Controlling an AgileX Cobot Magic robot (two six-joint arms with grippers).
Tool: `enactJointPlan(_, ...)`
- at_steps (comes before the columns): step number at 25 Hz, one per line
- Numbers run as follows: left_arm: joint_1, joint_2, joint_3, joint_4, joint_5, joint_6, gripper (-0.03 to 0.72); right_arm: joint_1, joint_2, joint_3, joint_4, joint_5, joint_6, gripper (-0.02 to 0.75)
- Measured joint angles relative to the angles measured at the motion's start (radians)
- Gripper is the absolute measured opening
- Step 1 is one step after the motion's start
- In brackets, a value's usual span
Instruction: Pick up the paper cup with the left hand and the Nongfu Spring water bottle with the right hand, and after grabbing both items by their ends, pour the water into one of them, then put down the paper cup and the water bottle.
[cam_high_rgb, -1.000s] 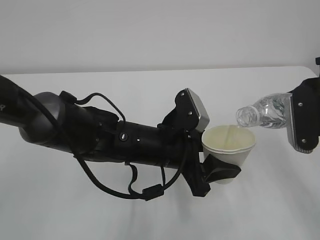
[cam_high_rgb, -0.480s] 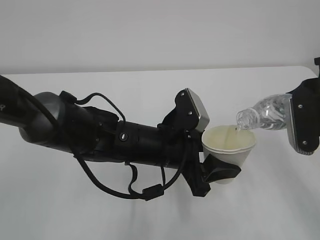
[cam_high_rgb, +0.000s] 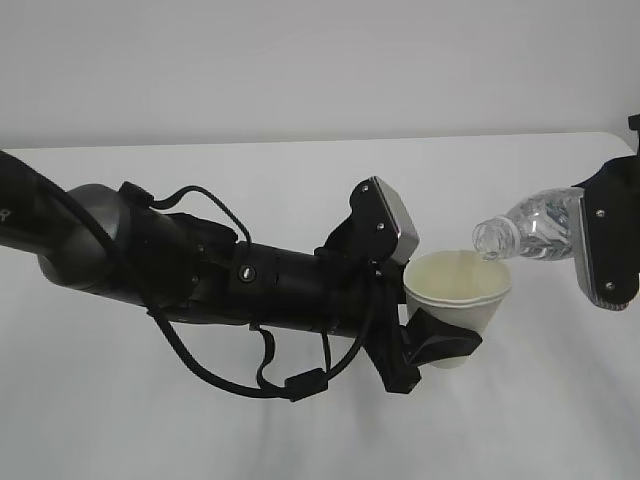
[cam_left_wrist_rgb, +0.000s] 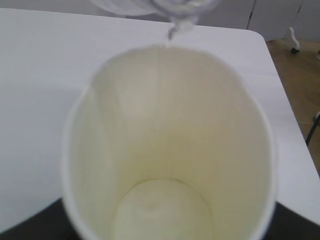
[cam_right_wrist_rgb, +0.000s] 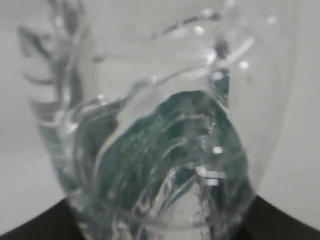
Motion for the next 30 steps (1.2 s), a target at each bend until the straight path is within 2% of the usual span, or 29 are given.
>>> enactJointPlan(30,0.000,0.000,0.000,0.000,0.000,0.000,0.417,0.000,0.000,0.000,-0.019,0.000,0.000,0.369)
